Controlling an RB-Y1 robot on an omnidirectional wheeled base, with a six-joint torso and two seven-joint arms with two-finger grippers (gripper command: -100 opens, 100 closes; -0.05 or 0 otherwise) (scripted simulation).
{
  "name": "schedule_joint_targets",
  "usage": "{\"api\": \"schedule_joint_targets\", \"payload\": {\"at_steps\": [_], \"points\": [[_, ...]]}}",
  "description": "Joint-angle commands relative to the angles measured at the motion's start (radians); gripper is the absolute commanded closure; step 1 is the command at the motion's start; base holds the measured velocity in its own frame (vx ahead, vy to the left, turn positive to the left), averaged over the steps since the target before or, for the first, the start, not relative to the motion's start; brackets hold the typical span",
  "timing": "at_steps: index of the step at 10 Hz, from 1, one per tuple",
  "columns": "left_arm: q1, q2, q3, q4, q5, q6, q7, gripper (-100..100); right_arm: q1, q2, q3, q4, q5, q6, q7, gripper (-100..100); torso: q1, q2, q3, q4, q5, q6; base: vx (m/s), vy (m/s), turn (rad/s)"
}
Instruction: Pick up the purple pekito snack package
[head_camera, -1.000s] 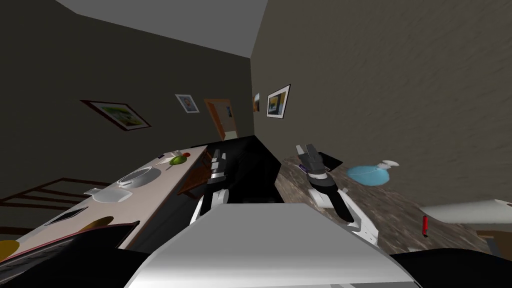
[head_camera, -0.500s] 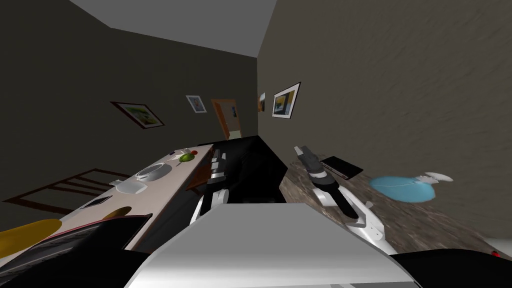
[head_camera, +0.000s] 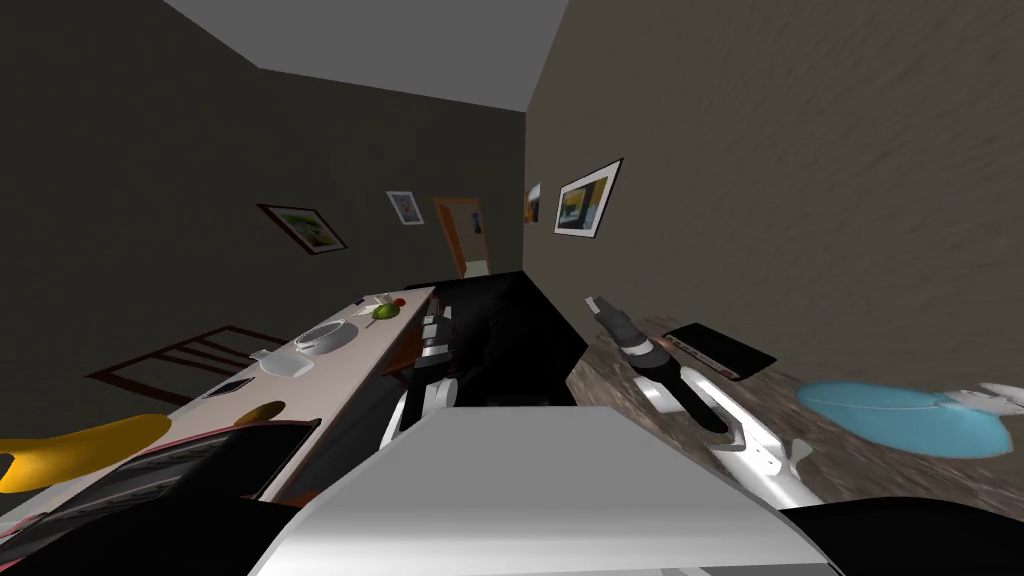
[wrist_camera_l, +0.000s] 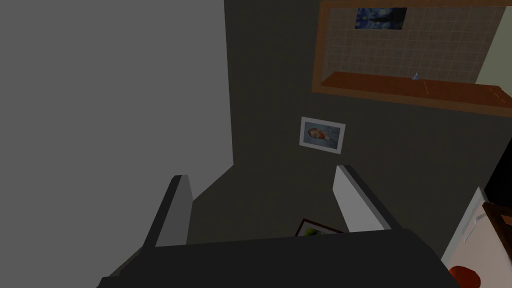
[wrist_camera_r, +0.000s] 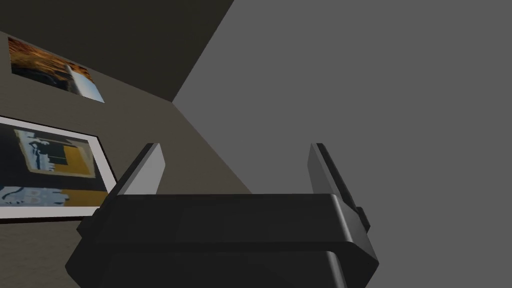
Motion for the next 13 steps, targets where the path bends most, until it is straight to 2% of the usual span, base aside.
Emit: {"api": "schedule_joint_targets", "payload": {"at_steps": [1,2,3,4,5,6,7,9,10,11,12,13], "points": [[0.0,0.0,0.0,0.0,0.0,0.0,0.0,0,0.001,-0.05,0.007,0.039,0.011,-0.003,0.001,-100,0.0,0.0,0.0,0.0,0.0,0.0,0.07,0.094,0.116],[0.0,0.0,0.0,0.0,0.0,0.0,0.0,0,0.001,-0.077,0.007,0.039,0.011,-0.003,0.001,-100,0.001,0.0,0.0,0.0,0.0,0.0,0.065,0.069,0.067],[0.0,0.0,0.0,0.0,0.0,0.0,0.0,0,0.005,-0.108,0.014,0.074,0.02,-0.006,0.001,-100,0.0,0.0,0.0,0.0,0.0,0.0,0.071,0.065,0.135],[0.0,0.0,0.0,0.0,0.0,0.0,0.0,0,0.005,-0.14,0.014,0.074,0.02,-0.006,0.001,-100,0.0,0.0,0.0,0.0,0.0,0.0,0.062,0.052,0.063],[0.0,0.0,0.0,0.0,0.0,0.0,0.0,0,0.011,-0.17,0.025,0.11,0.029,-0.008,0.001,-100,-0.001,0.0,0.0,0.0,0.0,0.0,0.091,0.074,0.124],[0.0,0.0,0.0,0.0,0.0,0.0,0.0,0,0.011,-0.198,0.025,0.11,0.029,-0.008,0.001,-100,0.0,-0.001,-0.001,0.0,0.0,0.0,0.068,0.058,0.054],[0.0,0.0,0.0,0.0,0.0,0.0,0.0,0,0.018,-0.229,0.037,0.149,0.037,-0.01,0.002,-100,-0.001,0.0,0.0,0.0,0.0,0.0,0.073,0.05,0.115],[0.0,0.0,0.0,0.0,0.0,0.0,0.0,0,0.018,-0.27,0.037,0.149,0.037,-0.01,0.002,-100,-0.002,0.0,0.0,0.0,0.0,0.0,0.044,0.025,0.018],[0.0,0.0,0.0,0.0,0.0,0.0,0.0,0,0.027,-0.309,0.053,0.189,0.046,-0.011,0.002,-100,-0.003,0.003,0.001,0.001,-0.001,0.0,0.05,0.025,0.1],[0.0,0.0,0.0,0.0,0.0,0.0,0.0,0,0.027,-0.336,0.053,0.189,0.046,-0.011,0.002,-100,-0.003,0.002,0.001,0.0,-0.001,0.0,0.056,0.028,0.058],[0.0,0.0,0.0,0.0,0.0,0.0,0.0,0,0.037,-0.368,0.071,0.227,0.055,-0.012,0.002,-100,-0.003,0.001,0.001,0.0,-0.001,0.0,0.084,0.036,0.098],[0.0,0.0,0.0,0.0,0.0,0.0,0.0,0,0.037,-0.401,0.071,0.23,0.055,-0.012,0.002,-100,-0.002,0.0,0.0,0.0,-0.001,0.0,0.068,0.026,0.048]]}}
